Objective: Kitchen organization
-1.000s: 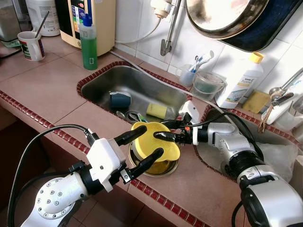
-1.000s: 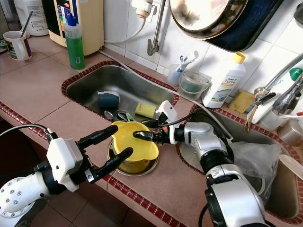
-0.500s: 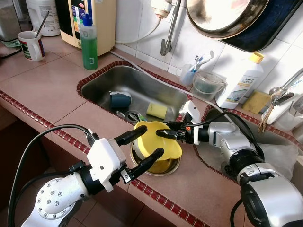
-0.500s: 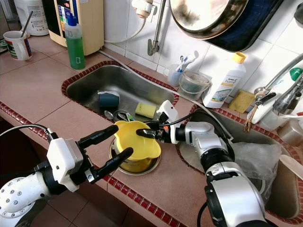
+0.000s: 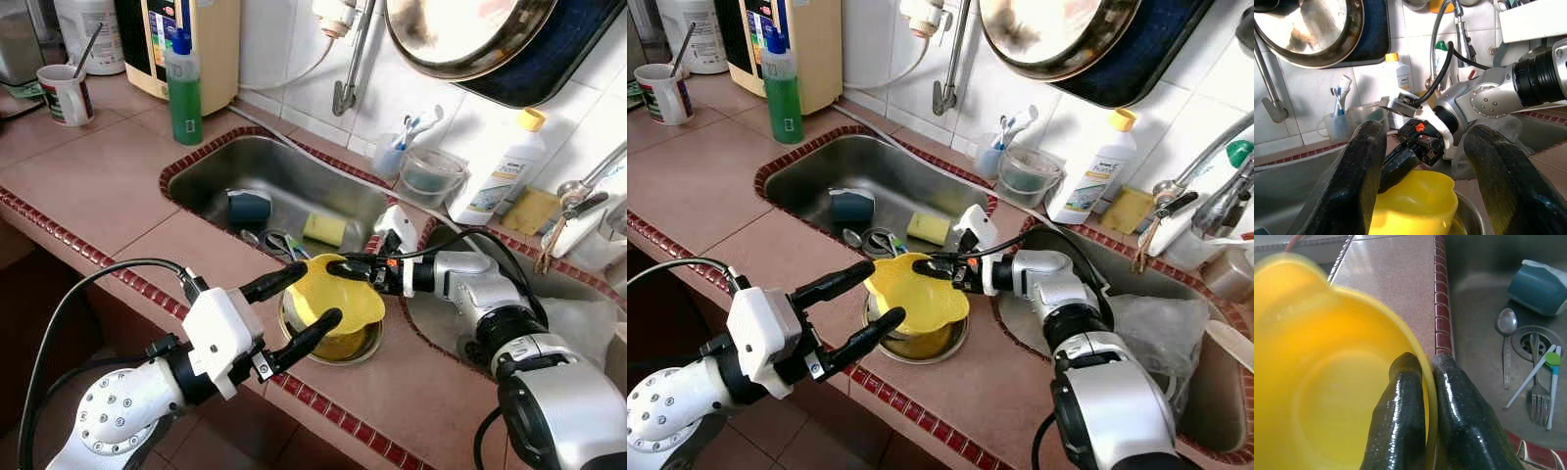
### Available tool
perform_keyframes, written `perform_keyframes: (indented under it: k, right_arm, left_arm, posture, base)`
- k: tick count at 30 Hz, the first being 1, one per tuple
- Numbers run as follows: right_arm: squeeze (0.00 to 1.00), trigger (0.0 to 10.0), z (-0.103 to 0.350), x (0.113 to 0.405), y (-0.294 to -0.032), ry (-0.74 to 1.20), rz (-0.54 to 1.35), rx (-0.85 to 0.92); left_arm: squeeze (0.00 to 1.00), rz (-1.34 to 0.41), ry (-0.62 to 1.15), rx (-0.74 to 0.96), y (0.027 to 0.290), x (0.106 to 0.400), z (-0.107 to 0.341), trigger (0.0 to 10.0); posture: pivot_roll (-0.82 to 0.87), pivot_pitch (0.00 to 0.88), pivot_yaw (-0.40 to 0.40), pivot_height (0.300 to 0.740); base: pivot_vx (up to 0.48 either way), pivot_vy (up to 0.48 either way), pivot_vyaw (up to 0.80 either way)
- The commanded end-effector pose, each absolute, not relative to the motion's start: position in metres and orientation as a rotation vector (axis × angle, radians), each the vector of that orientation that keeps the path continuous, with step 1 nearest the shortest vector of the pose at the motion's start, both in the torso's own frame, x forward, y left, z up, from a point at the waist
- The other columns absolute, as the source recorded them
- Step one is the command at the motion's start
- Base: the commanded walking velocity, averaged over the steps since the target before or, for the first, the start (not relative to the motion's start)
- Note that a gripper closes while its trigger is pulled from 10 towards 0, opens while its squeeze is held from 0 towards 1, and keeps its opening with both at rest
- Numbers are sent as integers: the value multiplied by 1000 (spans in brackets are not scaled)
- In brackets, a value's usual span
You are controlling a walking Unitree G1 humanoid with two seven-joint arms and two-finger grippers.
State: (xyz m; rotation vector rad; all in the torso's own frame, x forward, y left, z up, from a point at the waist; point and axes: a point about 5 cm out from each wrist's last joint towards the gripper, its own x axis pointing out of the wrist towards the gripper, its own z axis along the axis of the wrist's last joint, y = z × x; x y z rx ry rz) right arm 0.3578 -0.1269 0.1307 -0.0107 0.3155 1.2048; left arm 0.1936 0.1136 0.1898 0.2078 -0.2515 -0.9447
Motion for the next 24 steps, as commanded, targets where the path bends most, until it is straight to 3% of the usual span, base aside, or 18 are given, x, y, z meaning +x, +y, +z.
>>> perform_keyframes:
  k: [1, 10, 21, 22, 23, 24]
  right_arm:
    - [0, 0, 139, 361, -133, 298, 1201, -18]
    - [0, 0, 145, 364, -134, 277, 1198, 29]
    - [0, 0, 207, 388, -140, 6, 1059, 193]
    - [0, 2706, 212, 390, -140, -25, 1034, 201]
    - [0, 7569, 217, 392, -140, -54, 1006, 214]
    - [0, 10000, 220, 393, -140, -74, 983, 221]
  left_arm:
    - [0, -963, -275, 213, 109, 193, 194, 10000]
    - [0, -960, -277, 209, 109, 193, 195, 10000]
    - [0, -935, -291, 187, 112, 202, 198, 10000]
    - [0, -934, -294, 184, 111, 203, 198, 10000]
    - [0, -933, -298, 181, 111, 205, 199, 10000]
    - [0, -931, -301, 178, 111, 206, 200, 10000]
  posture:
    - [221, 7, -200, 740]
    - [219, 14, -202, 740]
    - [211, 0, -190, 740]
    - [209, 0, -187, 740]
    - [207, 0, -185, 740]
    - [207, 0, -185, 740]
  base:
    - [0, 0, 0]
    - [0, 0, 0]
    - [0, 0, 0]
    - [0, 0, 0]
    - [0, 0, 0]
    - [0, 0, 0]
